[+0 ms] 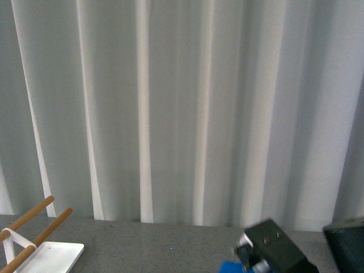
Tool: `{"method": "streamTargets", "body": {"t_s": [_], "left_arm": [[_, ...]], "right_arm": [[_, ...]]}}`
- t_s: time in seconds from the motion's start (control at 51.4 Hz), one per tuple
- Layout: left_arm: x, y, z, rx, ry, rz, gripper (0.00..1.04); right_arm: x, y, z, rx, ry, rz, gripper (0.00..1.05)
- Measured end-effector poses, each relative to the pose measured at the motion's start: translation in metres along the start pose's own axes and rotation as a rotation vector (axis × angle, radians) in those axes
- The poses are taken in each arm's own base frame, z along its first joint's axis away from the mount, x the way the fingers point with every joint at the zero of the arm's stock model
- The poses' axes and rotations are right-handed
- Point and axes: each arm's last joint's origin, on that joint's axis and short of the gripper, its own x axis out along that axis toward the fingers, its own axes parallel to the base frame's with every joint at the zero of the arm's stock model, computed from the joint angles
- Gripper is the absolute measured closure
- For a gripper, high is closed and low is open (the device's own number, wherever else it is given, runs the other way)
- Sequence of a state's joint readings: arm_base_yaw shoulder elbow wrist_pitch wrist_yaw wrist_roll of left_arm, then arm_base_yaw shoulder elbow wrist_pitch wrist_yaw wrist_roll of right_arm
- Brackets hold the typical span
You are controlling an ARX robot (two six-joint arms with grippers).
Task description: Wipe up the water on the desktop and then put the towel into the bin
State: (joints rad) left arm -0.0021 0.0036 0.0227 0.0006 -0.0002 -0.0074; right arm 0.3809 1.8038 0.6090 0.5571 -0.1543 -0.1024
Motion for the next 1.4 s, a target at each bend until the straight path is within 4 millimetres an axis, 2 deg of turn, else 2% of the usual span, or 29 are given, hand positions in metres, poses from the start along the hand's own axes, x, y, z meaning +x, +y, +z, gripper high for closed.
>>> {"method": "streamTargets", "body": {"t_s": [0.136,0.194,0.35,0.622,0.952,1.108,1.205,1.4], "left_arm": [[0.0,0.0,0.0,0.0,0.0,0.0,0.34],[0.0,0.0,0.0,0.0,0.0,0.0,0.25],[0.0,0.0,0.0,0.002,0.0,0.0,0.05],[0.0,0.0,0.0,0.002,0.0,0.0,0.07],[0.0,0.0,0.0,0.002,0.0,0.0,0.07],[0.0,0.0,0.0,0.002,0.0,0.0,0.07],[0.0,0.0,0.0,0.002,0.0,0.0,0.07],[0.0,0.0,0.0,0.001,0.0,0.0,0.07]], "right_arm": [[0.025,-0.022,-0.044,-0.003,0.375,-0.143,1.0],[0.027,-0.027,-0.048,-0.012,0.417,-0.164,1.0],[0.035,-0.042,-0.042,-0.046,0.46,-0.229,1.0],[0.05,-0.07,-0.024,-0.091,0.527,-0.343,1.0],[0.07,-0.078,0.004,-0.165,0.515,-0.41,1.0],[0.083,-0.066,0.014,-0.209,0.495,-0.395,1.0],[0.098,-0.04,0.019,-0.243,0.45,-0.314,1.0],[0.11,-0.003,0.025,-0.263,0.378,-0.183,1.0]]}}
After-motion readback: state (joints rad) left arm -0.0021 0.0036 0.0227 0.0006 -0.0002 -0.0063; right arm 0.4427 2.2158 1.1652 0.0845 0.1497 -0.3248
